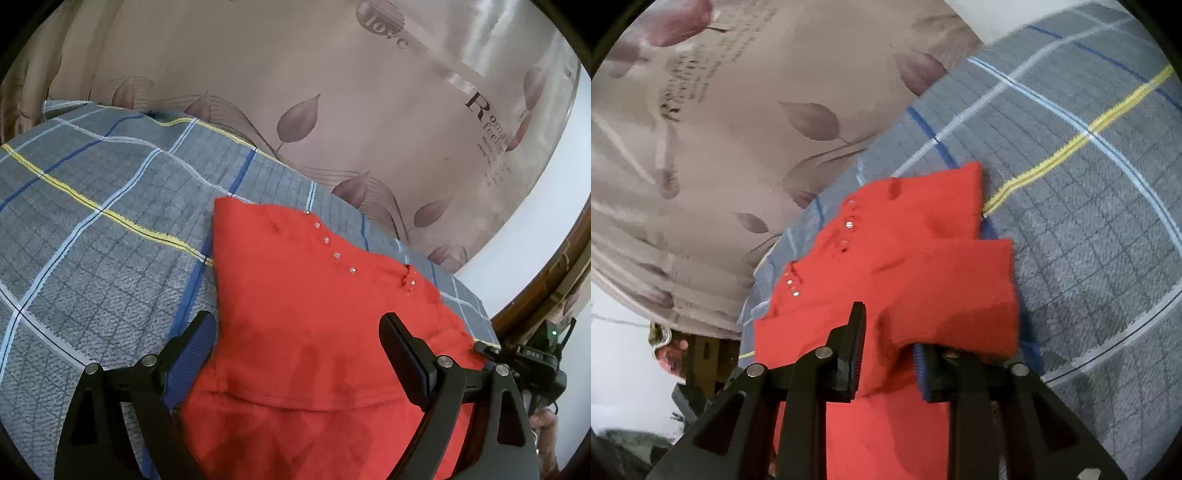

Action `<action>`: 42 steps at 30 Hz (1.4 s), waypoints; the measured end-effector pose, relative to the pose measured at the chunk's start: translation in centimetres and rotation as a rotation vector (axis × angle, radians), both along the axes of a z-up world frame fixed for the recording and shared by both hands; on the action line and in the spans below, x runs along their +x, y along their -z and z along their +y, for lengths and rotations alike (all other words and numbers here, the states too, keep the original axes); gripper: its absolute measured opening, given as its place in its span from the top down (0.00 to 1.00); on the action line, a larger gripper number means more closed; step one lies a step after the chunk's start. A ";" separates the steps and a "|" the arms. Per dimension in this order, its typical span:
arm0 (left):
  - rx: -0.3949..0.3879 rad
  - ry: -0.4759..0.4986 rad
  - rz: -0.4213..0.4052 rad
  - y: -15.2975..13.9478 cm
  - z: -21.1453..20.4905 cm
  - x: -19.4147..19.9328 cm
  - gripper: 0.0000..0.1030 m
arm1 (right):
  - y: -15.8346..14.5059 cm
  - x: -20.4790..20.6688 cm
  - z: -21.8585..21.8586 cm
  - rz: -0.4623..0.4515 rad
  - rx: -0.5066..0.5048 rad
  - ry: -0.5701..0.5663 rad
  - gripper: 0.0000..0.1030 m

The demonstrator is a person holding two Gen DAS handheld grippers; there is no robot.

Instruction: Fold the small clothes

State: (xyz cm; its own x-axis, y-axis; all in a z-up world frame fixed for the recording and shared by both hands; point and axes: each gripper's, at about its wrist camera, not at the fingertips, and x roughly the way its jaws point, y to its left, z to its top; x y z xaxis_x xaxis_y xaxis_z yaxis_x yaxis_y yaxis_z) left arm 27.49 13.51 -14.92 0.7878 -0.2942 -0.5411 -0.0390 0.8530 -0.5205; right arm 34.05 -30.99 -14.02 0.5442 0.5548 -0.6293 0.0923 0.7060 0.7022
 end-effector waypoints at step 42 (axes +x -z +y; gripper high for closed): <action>-0.085 0.189 0.026 -1.0 -3.4 -2.9 0.13 | -2.2 3.3 -4.4 -0.231 0.047 0.057 0.90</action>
State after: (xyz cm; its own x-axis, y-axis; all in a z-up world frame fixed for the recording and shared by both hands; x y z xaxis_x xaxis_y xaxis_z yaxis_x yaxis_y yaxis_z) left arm 24.58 10.08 -13.96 0.7006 -0.4811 -0.5270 0.1034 0.7992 -0.5921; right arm 37.39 -35.34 -11.78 0.7019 0.5449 -0.4587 -0.0359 0.6702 0.7413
